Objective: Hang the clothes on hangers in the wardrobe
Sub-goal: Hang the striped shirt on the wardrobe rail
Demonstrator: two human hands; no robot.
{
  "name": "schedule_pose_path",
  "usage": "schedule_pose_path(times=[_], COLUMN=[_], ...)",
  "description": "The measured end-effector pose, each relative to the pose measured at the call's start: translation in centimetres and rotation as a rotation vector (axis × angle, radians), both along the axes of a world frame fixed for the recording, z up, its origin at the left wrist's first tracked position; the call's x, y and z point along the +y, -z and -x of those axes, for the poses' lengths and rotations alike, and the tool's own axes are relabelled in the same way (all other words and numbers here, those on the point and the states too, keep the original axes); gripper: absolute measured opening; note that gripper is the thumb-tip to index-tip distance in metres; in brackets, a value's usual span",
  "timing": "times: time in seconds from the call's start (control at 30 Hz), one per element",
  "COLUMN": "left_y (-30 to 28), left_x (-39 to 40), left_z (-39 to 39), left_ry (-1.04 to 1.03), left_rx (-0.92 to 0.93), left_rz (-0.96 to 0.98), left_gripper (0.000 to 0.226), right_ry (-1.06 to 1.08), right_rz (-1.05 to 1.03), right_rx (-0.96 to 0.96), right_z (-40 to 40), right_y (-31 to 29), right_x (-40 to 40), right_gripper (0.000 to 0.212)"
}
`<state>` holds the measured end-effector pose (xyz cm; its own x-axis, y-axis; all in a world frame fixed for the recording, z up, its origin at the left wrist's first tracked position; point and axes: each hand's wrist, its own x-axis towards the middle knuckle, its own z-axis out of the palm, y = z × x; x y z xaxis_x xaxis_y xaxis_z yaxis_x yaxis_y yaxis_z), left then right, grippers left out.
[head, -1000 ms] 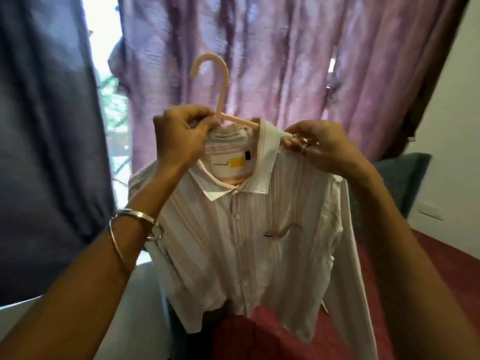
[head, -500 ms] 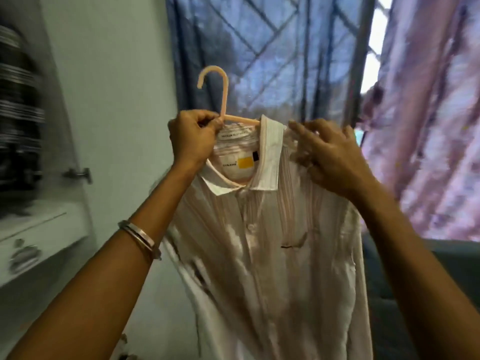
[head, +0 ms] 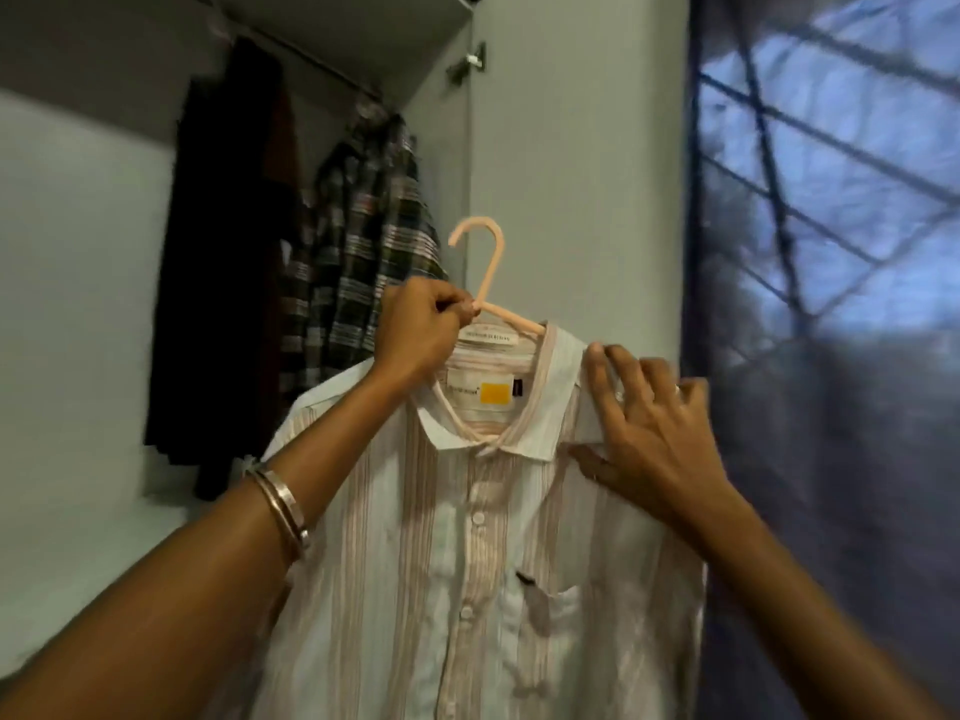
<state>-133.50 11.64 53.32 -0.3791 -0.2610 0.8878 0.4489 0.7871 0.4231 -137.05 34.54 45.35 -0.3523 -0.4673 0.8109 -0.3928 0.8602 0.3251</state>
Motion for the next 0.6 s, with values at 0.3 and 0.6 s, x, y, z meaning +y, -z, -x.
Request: schedule_pose_path(times=[0.3, 0.6], left_y=[-7.8, -13.2], left_x=[-10.4, -18.6], left_z=[3.2, 6.4], left_ry=[-0.334, -0.475], left_rx=[0.125, 0.060], left_rz=[0.016, 0.181], left_gripper=[0.009, 0.019], right_ry=[-0.293, -0.313], right_rz=[-0.006, -0.035], right_rx=[0.114, 0.117], right_z=[10.7, 15.3], right_y=[-10.3, -19.3], right_x=[-11.6, -16.8], right_gripper=[0.099, 0.097])
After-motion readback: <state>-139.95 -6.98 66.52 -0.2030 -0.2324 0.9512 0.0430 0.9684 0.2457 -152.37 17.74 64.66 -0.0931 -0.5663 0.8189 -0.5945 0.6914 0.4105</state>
